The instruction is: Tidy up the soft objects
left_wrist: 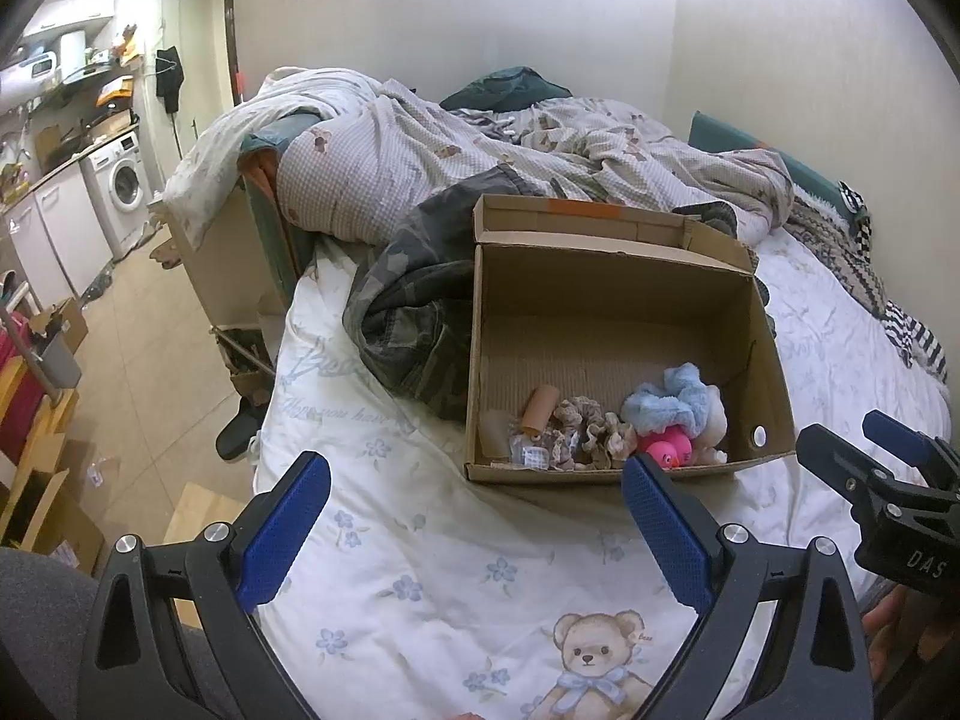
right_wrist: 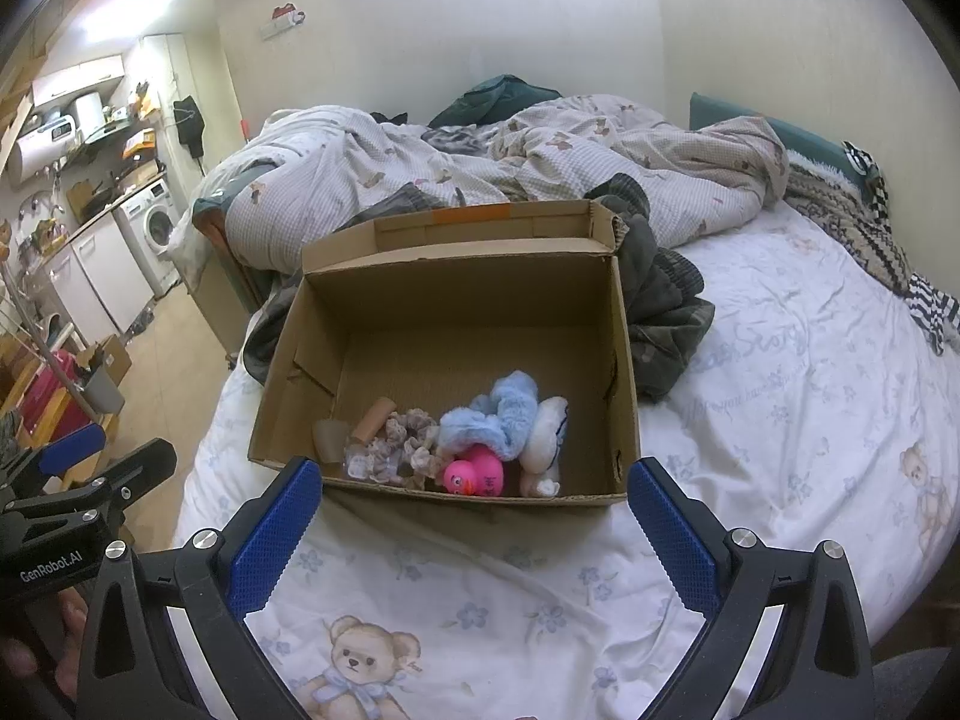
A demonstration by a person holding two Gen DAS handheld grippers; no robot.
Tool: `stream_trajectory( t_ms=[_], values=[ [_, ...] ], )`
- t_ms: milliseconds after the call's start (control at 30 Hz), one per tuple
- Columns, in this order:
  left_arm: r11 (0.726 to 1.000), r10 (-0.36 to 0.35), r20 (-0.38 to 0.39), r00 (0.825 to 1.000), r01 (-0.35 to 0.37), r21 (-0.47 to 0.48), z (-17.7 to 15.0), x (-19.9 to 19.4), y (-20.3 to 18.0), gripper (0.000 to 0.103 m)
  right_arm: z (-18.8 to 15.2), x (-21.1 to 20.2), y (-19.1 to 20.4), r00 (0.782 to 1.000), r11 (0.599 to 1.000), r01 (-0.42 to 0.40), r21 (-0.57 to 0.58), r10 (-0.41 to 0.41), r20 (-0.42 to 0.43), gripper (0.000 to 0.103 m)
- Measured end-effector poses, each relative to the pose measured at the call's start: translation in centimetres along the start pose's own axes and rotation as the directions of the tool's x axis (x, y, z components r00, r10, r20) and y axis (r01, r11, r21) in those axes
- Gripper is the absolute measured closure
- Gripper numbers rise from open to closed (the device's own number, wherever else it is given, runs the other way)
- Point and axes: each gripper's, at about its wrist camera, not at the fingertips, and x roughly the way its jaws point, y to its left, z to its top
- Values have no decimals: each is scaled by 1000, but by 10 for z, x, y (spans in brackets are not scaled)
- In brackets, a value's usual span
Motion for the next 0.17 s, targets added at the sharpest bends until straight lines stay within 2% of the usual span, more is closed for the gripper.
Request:
stream_trajectory(
  t_ms=[167],
  values=[
    [1000, -10, 2, 1000, 10, -5, -4, 0, 0, 6, 0, 0, 0, 1000, 1000, -1, 2, 1, 3, 0]
  ],
)
